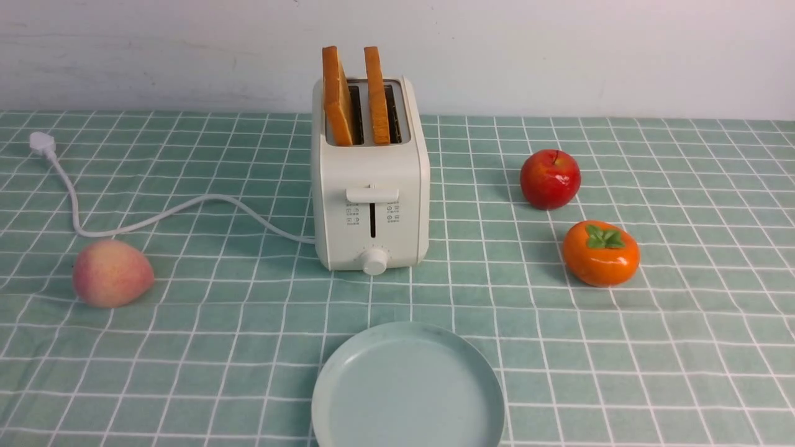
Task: Take toasted bread from bread machine on blue coffee table place on plate.
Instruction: 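Reach for a toast slice standing in the toaster with the left gripper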
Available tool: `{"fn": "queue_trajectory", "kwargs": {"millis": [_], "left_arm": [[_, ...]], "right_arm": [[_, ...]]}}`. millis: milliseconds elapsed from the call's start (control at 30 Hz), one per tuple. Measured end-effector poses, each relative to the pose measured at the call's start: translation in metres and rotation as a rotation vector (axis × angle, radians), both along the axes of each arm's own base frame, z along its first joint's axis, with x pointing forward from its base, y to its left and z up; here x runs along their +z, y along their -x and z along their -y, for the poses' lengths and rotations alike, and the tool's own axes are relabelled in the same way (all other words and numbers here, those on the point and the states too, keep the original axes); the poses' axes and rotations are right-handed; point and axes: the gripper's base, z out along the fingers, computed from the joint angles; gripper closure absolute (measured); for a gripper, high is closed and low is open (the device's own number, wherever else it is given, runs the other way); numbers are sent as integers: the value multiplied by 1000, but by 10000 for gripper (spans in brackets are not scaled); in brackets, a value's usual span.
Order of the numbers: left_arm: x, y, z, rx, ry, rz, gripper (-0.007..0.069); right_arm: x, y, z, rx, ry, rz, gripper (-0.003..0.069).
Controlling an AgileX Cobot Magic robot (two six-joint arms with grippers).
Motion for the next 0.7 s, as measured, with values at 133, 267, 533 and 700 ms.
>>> {"fn": "queue_trajectory", "kwargs": {"millis": [133, 267, 533, 700], "left_arm": [[21, -1, 2, -16, 149, 221, 384], [46, 4, 1, -39, 321, 488, 388], [87, 16, -1, -81, 500, 663, 542], [152, 36, -2, -37, 398, 440, 638]], "right_arm": [[0, 0, -1, 1, -18, 4, 419], [4, -2, -5, 4, -185, 66, 419], [21, -4, -4, -41, -552, 257, 419], [26, -4, -1, -70, -627, 318, 419]]}}
